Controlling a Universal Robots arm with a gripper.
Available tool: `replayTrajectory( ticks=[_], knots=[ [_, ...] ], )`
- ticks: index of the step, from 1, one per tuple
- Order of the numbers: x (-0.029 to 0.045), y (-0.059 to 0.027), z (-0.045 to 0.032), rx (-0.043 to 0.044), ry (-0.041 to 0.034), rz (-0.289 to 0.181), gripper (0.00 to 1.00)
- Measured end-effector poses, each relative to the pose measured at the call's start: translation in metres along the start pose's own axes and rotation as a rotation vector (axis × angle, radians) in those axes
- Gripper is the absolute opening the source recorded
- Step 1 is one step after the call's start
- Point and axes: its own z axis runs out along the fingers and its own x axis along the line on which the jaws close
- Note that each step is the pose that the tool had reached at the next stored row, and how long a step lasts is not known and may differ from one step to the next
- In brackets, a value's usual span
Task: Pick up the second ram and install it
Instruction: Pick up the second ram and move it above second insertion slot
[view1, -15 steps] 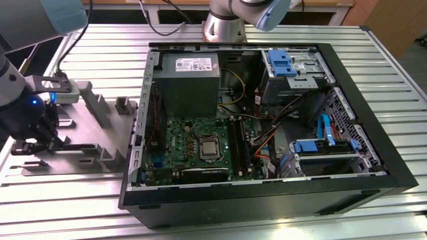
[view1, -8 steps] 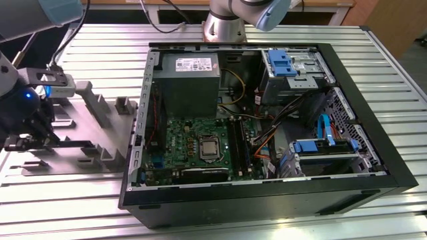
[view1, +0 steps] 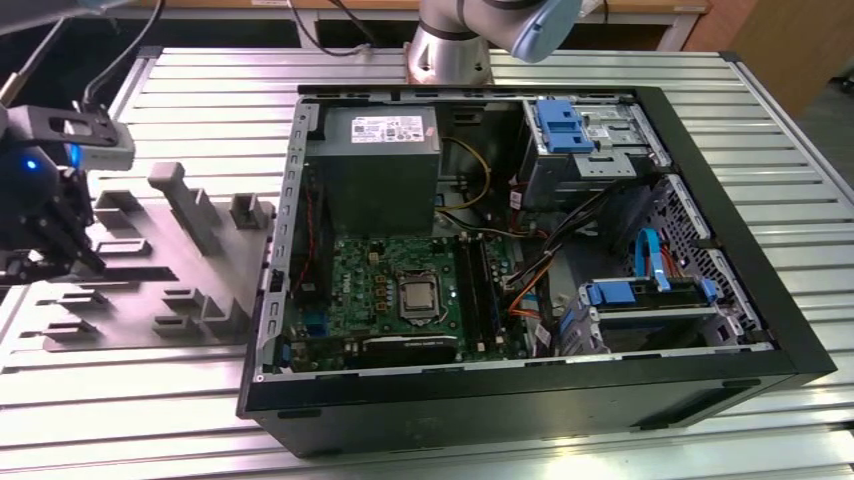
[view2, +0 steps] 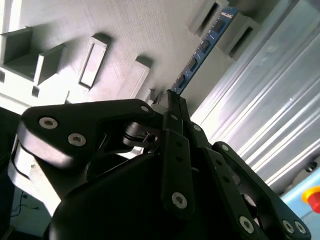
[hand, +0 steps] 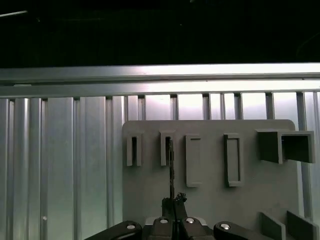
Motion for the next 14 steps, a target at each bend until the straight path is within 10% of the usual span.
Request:
replayTrajectory(
  ticks=[14],
  knots=[
    [-0.0014,0.0025,-0.0566,0.0001,0.0001,0.0,0.11]
  ],
)
